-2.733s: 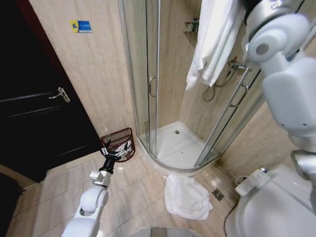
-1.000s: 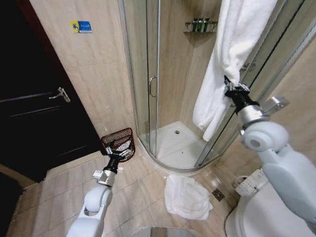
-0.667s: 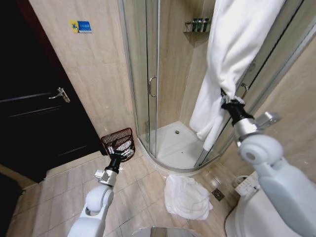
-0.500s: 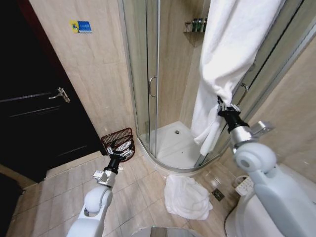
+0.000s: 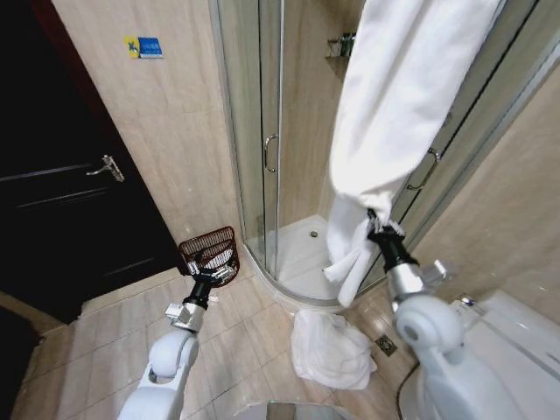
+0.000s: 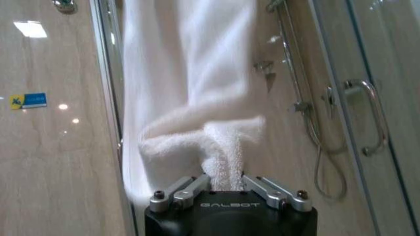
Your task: Discard the used towel into the hamper.
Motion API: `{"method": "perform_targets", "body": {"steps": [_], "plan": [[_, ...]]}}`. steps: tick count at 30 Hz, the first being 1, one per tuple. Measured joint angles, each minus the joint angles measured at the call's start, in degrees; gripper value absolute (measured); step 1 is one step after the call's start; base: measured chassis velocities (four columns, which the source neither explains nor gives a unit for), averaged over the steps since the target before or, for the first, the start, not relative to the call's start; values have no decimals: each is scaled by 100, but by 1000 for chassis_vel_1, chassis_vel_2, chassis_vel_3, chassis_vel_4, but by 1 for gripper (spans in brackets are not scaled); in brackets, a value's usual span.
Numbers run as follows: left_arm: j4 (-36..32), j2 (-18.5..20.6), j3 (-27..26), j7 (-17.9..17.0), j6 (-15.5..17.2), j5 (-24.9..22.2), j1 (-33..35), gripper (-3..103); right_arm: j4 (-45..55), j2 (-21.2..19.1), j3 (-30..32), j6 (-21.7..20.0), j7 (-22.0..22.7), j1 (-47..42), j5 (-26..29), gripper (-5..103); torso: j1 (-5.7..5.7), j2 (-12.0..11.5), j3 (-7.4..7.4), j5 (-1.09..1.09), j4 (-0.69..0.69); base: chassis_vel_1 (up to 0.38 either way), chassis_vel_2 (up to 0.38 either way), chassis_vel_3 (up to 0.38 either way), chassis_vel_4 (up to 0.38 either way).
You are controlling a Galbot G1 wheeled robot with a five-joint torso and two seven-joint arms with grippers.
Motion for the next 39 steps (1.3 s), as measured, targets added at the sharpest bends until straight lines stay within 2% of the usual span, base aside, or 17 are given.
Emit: {"method": "perform_targets", "body": {"steps": [3,7,10,11,14,22,39], "plan": [[-1,29,-13,2,-24,-46,33,100,6,286,-20,159,-77,-262,-328,8,0,0,0,0,0,0,0,0,0],[-1,37,-13,2,-46,-76,40,100,73,539,-26,200,-126,-406,-534,8,0,0,0,1,0,0,0,0,0],[-1,45,-11,2,-55,-101,40,100,314,953,-95,192,-189,-621,-790,8,0,0,0,-1,0,0,0,0,0],[-1,45,-11,2,-55,-101,40,100,314,953,-95,192,-189,-621,-790,8,0,0,0,-1,0,0,0,0,0],[-3,60,-13,17,-65,-112,66,100,383,1215,-129,352,-299,-847,-1308,8,1,0,1,2,0,0,0,0,0],[-10,86,-5,101,-43,-116,140,100,489,1347,-52,531,-333,-1054,-1791,8,0,0,1,-1,0,0,0,0,0],[-45,94,-19,116,-36,-74,155,100,531,1264,-49,523,-238,-1029,-1803,8,0,0,0,0,0,32,30,29,35]]}}
